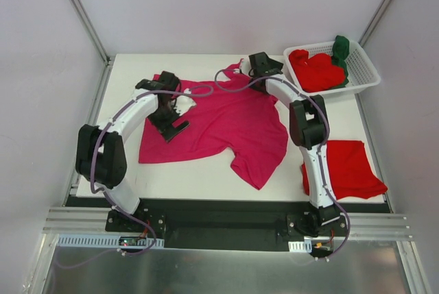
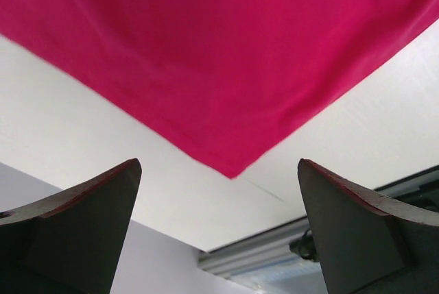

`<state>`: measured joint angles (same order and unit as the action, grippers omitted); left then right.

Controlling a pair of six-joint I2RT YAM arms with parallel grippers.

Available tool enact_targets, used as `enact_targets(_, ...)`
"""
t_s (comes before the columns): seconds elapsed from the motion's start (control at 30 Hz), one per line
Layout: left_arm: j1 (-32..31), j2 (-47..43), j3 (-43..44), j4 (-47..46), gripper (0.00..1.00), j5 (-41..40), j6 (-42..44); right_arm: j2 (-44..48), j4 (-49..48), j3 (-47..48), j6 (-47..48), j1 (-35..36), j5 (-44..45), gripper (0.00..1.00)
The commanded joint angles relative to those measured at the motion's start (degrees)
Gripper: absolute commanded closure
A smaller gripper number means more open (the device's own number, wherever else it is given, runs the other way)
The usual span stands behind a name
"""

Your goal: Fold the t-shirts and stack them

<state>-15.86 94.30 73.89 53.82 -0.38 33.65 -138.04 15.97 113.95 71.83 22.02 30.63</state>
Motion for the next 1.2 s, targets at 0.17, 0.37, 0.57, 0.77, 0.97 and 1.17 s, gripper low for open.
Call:
enact_targets(0.17,-12.0,8.6,7.8,0.2,0.01,1.2,-1.5,14.6,14.7,5.7,-11.4,0.8,-6.0,0.04)
enact_targets(0.37,-11.8,16.3,14.2,-3.4,0.01,-2.5,-1.0,26.5,42.5,-0.3,-19.7,3.6,-22.0,0.04)
enact_targets(0.57,-10.7,23.6,25.4,-3.4,0.01,-3.3,-0.9,35.0,54.6,-14.2,-22.2,5.0,-33.9,0.01)
enact_targets(0.77,-8.3,24.4,27.3,-3.3,0.01,-3.6,-0.3,36.1,50.0,-27.5,-20.9,5.1,-42.0,0.01)
enact_targets(0.97,-7.3,21.2,21.3,-3.5,0.01,-4.7,-1.0,30.8,45.8,-27.3,-20.9,6.1,-52.1,0.03)
enact_targets(1.17,-5.7,17.2,14.7,-3.6,0.01,-6.5,-0.9,28.7,41.7,-22.1,-21.5,7.7,-56.3,0.02)
